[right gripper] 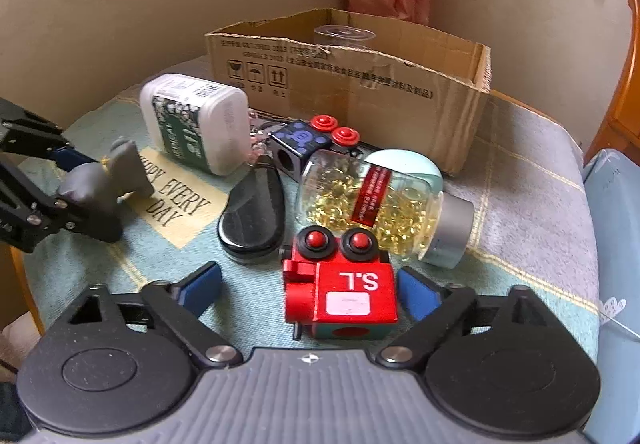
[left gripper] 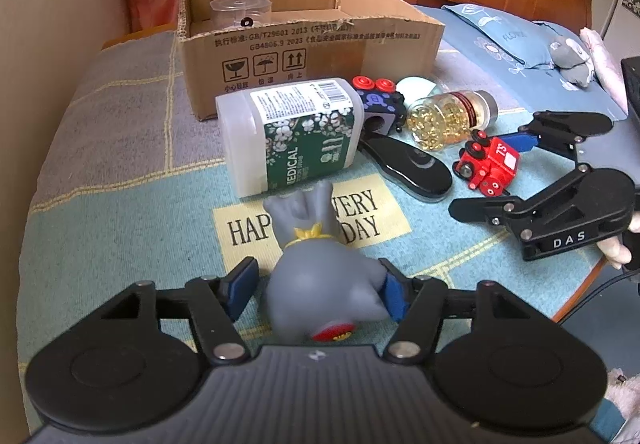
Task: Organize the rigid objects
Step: 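Grasp grey elephant toy with left gripper while right grasps red S.L train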
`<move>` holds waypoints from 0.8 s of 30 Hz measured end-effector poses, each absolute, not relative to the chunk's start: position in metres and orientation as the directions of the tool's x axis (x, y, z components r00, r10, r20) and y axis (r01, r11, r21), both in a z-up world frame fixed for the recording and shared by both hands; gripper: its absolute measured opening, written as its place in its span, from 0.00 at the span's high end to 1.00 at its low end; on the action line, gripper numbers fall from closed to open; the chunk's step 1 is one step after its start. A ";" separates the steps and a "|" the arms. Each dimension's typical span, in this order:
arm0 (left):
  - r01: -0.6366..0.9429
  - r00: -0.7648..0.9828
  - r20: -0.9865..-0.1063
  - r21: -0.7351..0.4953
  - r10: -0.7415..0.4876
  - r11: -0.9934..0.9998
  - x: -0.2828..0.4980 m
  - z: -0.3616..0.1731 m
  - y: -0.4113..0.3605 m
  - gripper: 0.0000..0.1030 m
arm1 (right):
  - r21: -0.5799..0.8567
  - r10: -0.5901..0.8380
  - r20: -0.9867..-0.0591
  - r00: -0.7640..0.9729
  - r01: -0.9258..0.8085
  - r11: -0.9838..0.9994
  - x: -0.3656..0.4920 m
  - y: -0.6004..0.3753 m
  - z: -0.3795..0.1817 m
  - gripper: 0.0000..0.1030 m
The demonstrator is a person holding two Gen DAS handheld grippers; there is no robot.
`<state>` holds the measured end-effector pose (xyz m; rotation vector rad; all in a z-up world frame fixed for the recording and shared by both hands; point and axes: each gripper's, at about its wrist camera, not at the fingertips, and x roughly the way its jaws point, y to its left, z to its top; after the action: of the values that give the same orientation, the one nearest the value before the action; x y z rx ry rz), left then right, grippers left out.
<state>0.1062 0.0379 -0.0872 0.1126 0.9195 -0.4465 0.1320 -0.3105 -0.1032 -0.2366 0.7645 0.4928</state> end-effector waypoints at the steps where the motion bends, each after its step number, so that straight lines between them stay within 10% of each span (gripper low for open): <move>1: 0.419 0.521 -0.789 -0.095 -0.325 0.903 0.106 -0.087 0.038 0.38 | -0.029 0.340 -0.713 0.614 -0.510 0.860 0.132 -0.310 -0.102 0.18; 24: 0.471 0.507 -0.787 -0.090 -0.353 0.877 0.106 -0.069 0.041 0.52 | -0.048 0.324 -0.723 0.610 -0.513 0.857 0.124 -0.321 -0.086 0.40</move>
<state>0.1056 0.0407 -0.0692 0.1423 0.9134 -0.4986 0.1241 -0.3211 -0.0859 -0.2624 0.7765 0.4894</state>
